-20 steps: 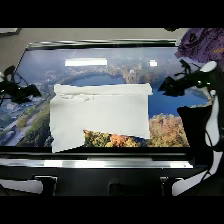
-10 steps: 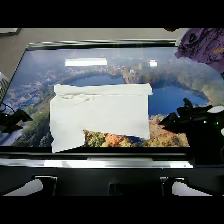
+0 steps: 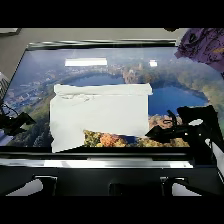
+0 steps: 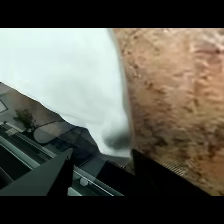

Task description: Fold the clothes and pants, and hang the long-sleeved shirts on hangers.

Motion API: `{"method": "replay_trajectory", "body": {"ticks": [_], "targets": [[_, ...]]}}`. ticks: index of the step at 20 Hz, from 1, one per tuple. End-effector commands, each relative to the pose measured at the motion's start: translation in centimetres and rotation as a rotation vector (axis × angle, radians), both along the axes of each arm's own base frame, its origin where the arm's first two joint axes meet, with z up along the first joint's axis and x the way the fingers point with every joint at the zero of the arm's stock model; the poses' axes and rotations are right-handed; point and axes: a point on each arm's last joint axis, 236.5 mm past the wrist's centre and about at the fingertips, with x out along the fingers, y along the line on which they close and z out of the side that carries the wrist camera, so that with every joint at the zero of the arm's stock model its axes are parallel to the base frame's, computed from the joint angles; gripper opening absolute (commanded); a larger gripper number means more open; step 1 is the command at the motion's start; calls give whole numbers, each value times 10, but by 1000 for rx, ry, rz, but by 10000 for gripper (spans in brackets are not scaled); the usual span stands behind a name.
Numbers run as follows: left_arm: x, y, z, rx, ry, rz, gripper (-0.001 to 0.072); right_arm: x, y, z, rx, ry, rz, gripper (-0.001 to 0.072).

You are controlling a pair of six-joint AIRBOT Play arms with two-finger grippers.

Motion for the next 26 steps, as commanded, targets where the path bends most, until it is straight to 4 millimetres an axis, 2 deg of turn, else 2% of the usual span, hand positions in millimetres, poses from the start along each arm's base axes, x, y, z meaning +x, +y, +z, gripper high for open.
{"method": "replay_trajectory", "body": {"ticks": [1,4,5,7,8,12,16,20,23,26], "targets": [[-1,-2,0,-3,3,-2,717,8,8,-10,-44,-42,-3,422],[-1,-1,0,-2,3,-2,717,16,12,-14,-73,-68,-10,415],[-1,-1,0,-2,3,-2,717,19,11,-15,-82,-70,-30,357],[-2,-2,0,-5,6,-3,717,25,7,-17,-96,-77,-59,77],[-3,-4,0,-15,11,-5,717,27,7,-17,-97,-74,-72,28],[17,-9,3,-44,-103,-29,717,21,11,-14,-73,-42,-69,27],[31,-27,-3,-189,-289,-35,717,13,18,-4,-41,-20,-49,27],[26,-36,-22,-241,-310,-35,717,19,16,5,-49,-40,-80,27],[35,-53,-31,-312,-321,-57,716,17,17,6,-42,-21,-92,28],[34,-69,-48,-349,-273,-84,716,17,17,7,-39,-9,-102,28]]}}
